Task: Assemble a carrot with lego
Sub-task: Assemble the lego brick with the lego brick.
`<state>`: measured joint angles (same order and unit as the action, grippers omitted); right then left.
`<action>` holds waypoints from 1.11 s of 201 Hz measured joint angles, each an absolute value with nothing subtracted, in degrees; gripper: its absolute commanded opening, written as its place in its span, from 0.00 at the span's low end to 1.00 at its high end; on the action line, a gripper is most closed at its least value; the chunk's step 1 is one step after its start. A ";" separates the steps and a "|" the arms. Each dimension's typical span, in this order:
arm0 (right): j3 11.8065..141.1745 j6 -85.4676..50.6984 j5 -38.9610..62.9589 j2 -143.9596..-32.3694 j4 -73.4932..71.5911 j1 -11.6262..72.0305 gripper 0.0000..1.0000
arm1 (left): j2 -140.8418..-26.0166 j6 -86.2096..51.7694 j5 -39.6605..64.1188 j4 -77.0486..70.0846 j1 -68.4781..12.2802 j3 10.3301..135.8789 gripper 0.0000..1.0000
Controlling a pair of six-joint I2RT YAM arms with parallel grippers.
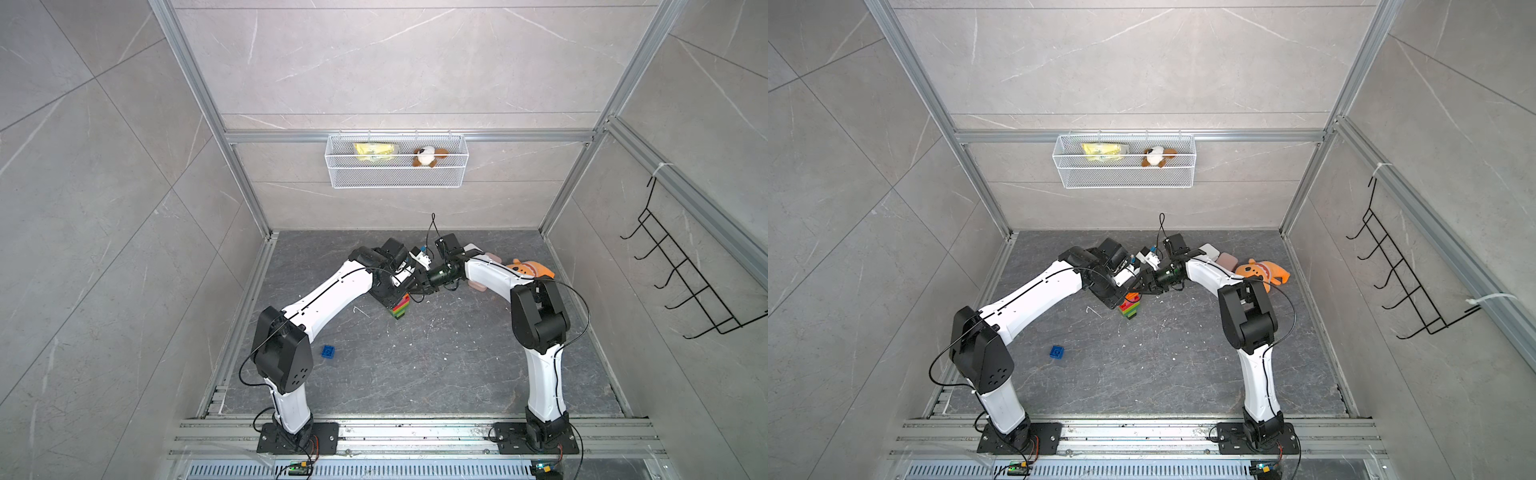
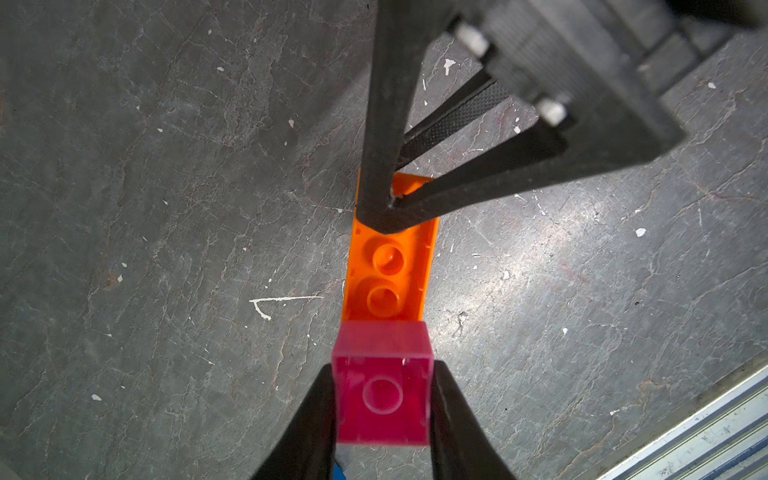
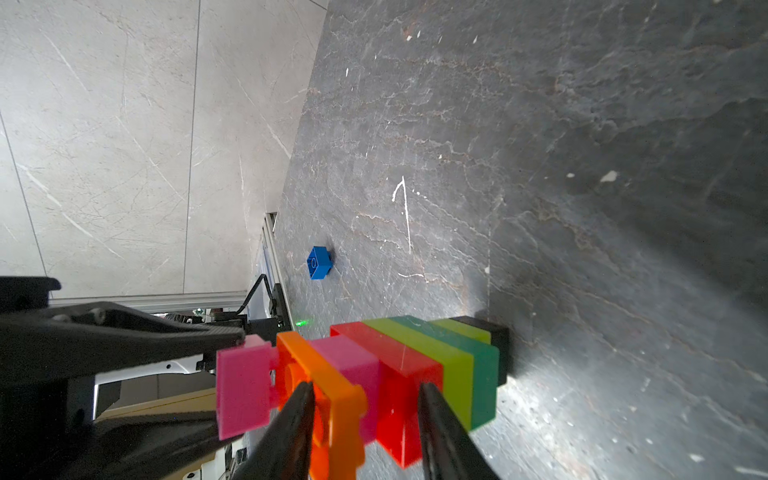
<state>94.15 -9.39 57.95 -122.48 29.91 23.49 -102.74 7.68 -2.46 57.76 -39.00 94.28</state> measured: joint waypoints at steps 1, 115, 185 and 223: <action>94.17 -9.39 57.95 -122.48 29.91 23.49 0.43 | -102.74 7.68 -2.44 57.76 -39.03 94.28 0.01; 94.30 -9.41 58.06 -122.50 30.04 23.49 0.42 | -103.37 6.90 -1.23 59.57 -39.00 95.46 0.03; 94.30 -9.41 58.08 -122.50 30.02 23.49 0.41 | -104.44 6.02 -1.48 59.55 -39.00 96.57 0.03; 94.30 -9.41 58.08 -122.50 30.02 23.49 0.41 | -104.44 5.89 -1.76 59.59 -39.00 96.60 0.03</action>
